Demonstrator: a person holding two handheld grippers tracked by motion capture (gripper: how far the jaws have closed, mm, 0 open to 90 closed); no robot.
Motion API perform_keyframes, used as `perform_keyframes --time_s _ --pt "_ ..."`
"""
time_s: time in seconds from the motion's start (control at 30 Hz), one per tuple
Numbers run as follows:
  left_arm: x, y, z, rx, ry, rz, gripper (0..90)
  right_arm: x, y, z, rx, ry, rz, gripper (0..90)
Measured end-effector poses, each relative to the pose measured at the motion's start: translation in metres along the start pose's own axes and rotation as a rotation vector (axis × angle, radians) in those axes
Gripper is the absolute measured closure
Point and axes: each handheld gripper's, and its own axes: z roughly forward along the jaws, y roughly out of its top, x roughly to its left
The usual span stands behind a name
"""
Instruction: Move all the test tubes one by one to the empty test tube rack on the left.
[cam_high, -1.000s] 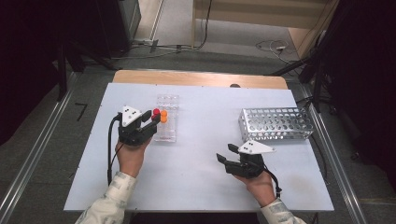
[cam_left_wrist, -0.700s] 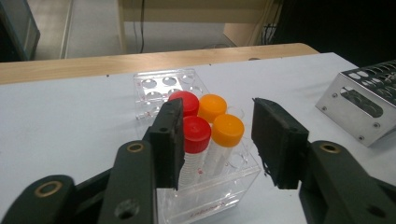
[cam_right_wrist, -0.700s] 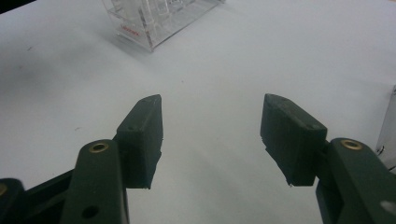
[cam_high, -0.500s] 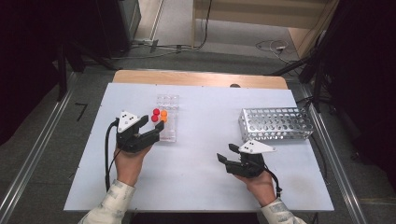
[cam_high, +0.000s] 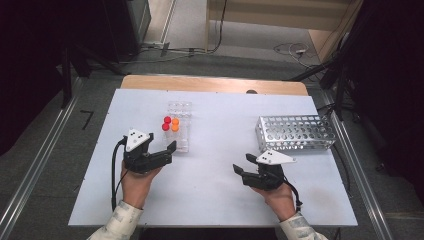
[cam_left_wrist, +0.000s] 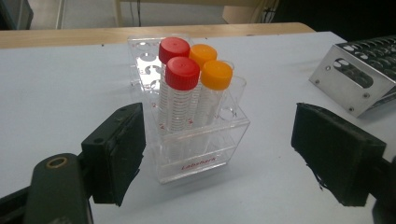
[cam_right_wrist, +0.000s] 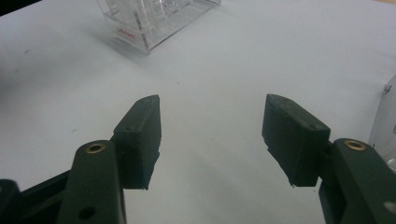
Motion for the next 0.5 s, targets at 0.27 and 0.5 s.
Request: perform_keyframes --time_s 0.27,0.5 --pt "0.005 -0.007 -0.005 -0.001 0.022 -0.007 16.2 -0.005 0.0 -0.004 -0.007 -0.004 0.016 33.5" --pt "0.015 -0.013 -0.01 0.003 0.043 -0.03 16.1 -0.01 -0.002 -0.008 -0.01 -0.01 0.021 32.0"
